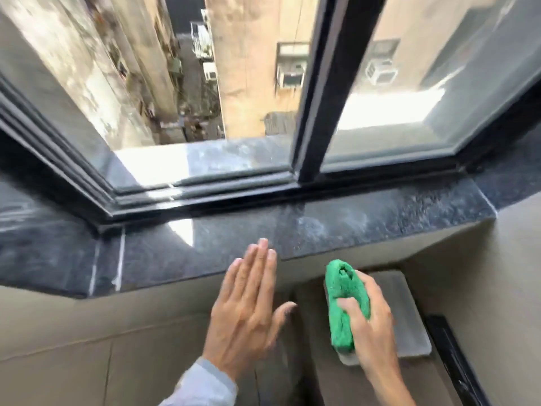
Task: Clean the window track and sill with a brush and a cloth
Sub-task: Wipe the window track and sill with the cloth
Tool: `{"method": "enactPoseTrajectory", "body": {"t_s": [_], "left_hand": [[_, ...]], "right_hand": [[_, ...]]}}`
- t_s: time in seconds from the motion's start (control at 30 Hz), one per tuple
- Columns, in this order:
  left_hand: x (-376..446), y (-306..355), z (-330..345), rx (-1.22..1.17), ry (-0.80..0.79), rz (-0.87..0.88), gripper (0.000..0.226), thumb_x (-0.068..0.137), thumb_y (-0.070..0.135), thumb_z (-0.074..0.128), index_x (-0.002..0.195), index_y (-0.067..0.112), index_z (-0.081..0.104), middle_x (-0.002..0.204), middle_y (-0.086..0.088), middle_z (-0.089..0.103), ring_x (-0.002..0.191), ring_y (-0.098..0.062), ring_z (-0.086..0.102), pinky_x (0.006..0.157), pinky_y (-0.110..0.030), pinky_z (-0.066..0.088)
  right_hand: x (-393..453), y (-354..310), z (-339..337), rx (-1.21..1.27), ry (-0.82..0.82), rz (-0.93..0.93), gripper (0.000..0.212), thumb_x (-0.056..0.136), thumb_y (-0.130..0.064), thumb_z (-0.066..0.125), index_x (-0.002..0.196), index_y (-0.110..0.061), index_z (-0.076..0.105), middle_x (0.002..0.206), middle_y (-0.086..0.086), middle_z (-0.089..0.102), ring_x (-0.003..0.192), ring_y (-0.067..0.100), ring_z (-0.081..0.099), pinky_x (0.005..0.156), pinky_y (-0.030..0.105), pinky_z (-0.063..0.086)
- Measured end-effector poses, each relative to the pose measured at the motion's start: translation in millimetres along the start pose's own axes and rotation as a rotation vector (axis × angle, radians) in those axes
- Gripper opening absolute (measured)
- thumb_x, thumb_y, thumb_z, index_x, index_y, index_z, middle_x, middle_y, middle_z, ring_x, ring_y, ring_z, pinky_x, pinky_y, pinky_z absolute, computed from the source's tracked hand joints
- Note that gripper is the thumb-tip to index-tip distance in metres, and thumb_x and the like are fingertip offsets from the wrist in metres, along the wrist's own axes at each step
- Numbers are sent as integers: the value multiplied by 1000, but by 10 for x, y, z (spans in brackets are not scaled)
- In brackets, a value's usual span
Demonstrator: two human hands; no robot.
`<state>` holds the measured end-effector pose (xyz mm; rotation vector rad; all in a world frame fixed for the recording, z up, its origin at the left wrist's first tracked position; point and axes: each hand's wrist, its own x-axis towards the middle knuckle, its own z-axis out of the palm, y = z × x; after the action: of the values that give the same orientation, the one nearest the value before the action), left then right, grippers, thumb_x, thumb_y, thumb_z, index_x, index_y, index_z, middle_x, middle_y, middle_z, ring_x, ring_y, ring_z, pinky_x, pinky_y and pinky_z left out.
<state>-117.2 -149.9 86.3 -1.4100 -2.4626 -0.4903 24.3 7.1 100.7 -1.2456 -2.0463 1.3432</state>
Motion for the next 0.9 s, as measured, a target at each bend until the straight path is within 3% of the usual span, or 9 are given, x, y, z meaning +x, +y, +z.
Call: {"method": "enactPoseTrajectory", "body": {"t_s": [0.1,0.17,0.27,0.4,0.5,0.6,0.67,0.8,0.9], "left_hand": [[200,-740,-510,66,79,-148,71,106,43,41,155,-8,28,163,-28,31,155,-38,27,126,-48,28],[324,-1157,-708,118,75,-219,70,104,39,41,151,-13,33,160,-31,36,150,-42,36,121,-52,35],[427,-1605,-718,187,-19,-263,71,101,39,38,147,-14,39,158,-31,37,146,-43,42,119,-52,40],[409,-1964,-459,177,-82,-241,74,108,47,19,140,-12,52,150,-30,53,140,-42,52,117,-53,43],[406,-2040,-306,126,-51,-249,75,108,46,13,138,-9,55,146,-28,58,139,-41,54,117,-50,34],[401,-2051,-260,75,-62,-271,70,107,43,16,143,-6,52,149,-25,55,143,-38,50,119,-50,35],[406,-2085,-235,65,-58,-271,63,105,39,26,147,-3,48,154,-23,52,147,-35,45,122,-48,31],[384,-2091,-182,31,-38,-289,60,102,33,36,152,1,42,157,-20,49,150,-30,41,126,-42,23],[388,-2112,-177,30,-15,-274,59,102,30,35,149,-4,44,155,-24,50,148,-32,43,124,-45,27]], "right_hand": [[129,-844,276,-53,31,-223,40,71,-34,59,108,-48,61,109,-14,62,100,-15,56,87,-1,36],[330,-1322,516,-163,55,-333,44,76,-32,60,118,-45,58,112,-9,57,90,-8,57,86,13,43],[759,-1831,916,-559,142,-438,51,85,-37,61,135,-42,51,125,0,52,93,29,67,81,39,54],[1260,-1843,1333,-1078,-25,-457,52,97,-43,49,144,-22,46,136,13,51,125,35,53,101,45,44],[1363,-1676,1382,-1296,-6,-564,63,97,-60,43,136,-12,57,132,17,58,126,36,51,103,47,42],[1481,-1585,1300,-1248,-39,-726,64,97,-58,45,127,-5,65,145,22,56,137,38,50,120,52,36],[1552,-1508,1316,-1056,-102,-700,57,101,-49,50,139,-7,59,153,18,52,141,35,49,125,48,31],[1219,-1428,1909,-735,53,-539,49,101,-40,48,148,-26,52,152,6,55,144,25,46,128,44,23],[891,-1561,2493,-660,26,-634,49,95,-40,49,143,-32,54,152,4,56,142,24,46,126,42,23]]}}
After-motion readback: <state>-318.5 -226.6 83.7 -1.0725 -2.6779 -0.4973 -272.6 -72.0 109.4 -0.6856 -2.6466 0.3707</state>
